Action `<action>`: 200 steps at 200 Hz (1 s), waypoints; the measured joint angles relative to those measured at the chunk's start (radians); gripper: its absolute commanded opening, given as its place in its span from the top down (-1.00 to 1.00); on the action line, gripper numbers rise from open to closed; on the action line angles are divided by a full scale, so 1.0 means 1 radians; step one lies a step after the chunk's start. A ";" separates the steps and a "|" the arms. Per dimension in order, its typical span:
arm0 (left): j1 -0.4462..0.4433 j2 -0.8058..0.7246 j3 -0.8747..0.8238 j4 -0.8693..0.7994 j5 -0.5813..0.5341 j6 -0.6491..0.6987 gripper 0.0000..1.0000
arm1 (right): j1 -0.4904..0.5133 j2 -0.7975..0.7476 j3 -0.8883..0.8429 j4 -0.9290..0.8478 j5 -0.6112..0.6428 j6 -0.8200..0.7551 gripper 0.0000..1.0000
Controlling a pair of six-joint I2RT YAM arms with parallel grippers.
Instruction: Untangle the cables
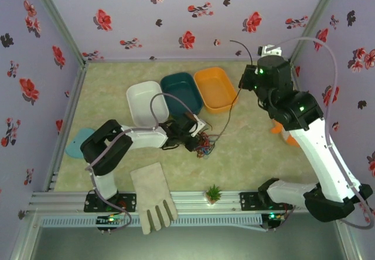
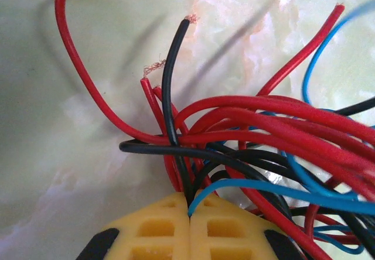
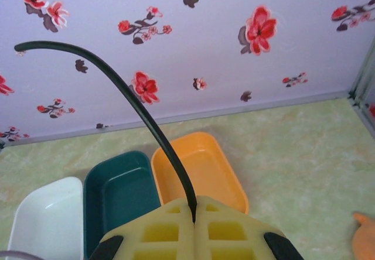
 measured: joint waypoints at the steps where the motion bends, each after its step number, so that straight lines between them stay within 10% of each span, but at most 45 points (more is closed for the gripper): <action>1: 0.000 -0.001 0.000 0.000 0.000 0.000 1.00 | 0.000 0.004 0.008 -0.004 0.002 -0.002 1.00; 113: 0.000 -0.045 -0.042 -0.008 -0.023 0.000 1.00 | -0.003 0.376 0.530 -0.003 0.164 -0.277 1.00; 200: 0.000 -0.110 -0.043 -0.016 -0.042 -0.019 0.12 | -0.082 0.608 0.592 0.216 0.214 -0.393 1.00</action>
